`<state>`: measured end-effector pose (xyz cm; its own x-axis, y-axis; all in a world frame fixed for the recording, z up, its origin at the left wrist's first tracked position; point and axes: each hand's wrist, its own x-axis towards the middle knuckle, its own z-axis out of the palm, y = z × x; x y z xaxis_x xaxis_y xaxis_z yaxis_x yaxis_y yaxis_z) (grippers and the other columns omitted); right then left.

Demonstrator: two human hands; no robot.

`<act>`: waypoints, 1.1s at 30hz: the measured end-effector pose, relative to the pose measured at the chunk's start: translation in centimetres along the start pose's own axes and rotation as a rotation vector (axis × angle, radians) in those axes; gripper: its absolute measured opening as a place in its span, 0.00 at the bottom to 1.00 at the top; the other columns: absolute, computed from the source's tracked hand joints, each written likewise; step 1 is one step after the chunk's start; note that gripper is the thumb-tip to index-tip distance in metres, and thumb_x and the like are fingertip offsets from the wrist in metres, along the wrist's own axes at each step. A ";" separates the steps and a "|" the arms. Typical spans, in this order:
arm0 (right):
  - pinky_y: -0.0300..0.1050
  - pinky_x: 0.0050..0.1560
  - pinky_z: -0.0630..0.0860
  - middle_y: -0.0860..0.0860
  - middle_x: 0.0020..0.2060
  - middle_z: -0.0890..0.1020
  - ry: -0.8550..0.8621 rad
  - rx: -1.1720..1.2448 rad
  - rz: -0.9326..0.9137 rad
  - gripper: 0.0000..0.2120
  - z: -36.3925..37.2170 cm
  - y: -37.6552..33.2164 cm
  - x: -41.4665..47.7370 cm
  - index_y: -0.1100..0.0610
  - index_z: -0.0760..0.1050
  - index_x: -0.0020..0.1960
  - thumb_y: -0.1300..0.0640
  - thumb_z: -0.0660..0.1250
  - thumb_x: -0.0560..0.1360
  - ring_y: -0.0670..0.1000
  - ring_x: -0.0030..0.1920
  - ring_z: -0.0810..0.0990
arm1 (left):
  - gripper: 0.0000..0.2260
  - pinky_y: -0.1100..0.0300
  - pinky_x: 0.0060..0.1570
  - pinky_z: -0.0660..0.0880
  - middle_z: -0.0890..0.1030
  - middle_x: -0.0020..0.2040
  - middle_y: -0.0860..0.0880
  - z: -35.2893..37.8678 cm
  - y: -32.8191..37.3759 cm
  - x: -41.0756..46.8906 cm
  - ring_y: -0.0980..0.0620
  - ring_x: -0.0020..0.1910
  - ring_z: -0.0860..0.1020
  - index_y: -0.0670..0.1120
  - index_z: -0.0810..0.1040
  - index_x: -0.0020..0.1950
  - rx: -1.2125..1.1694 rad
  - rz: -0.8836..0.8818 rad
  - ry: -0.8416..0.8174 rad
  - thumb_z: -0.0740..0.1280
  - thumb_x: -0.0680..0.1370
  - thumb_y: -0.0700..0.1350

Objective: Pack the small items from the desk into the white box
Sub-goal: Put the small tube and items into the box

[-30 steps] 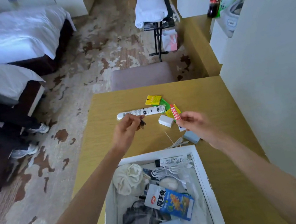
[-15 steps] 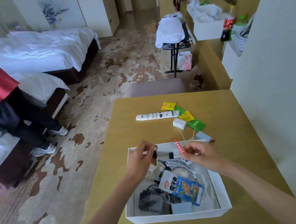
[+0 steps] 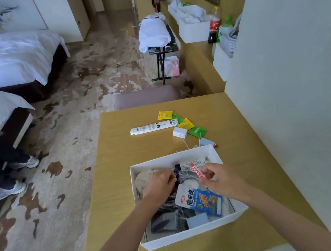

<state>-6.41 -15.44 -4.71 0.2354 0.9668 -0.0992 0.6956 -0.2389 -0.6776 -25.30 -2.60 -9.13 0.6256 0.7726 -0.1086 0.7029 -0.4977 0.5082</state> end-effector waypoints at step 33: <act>0.50 0.54 0.76 0.54 0.54 0.81 0.080 -0.028 0.210 0.13 -6.0 8.5 12.7 0.56 0.76 0.59 0.62 0.62 0.76 0.53 0.52 0.79 | 0.10 0.49 0.48 0.79 0.80 0.54 0.50 -5.6 4.3 8.0 0.50 0.50 0.78 0.48 0.74 0.58 -0.012 0.039 0.166 0.61 0.77 0.43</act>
<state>6.61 -5.78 -7.34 0.4297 0.8854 -0.1771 0.6437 -0.4379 -0.6276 -19.18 3.63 -3.07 0.5870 0.8078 0.0535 0.6746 -0.5246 0.5193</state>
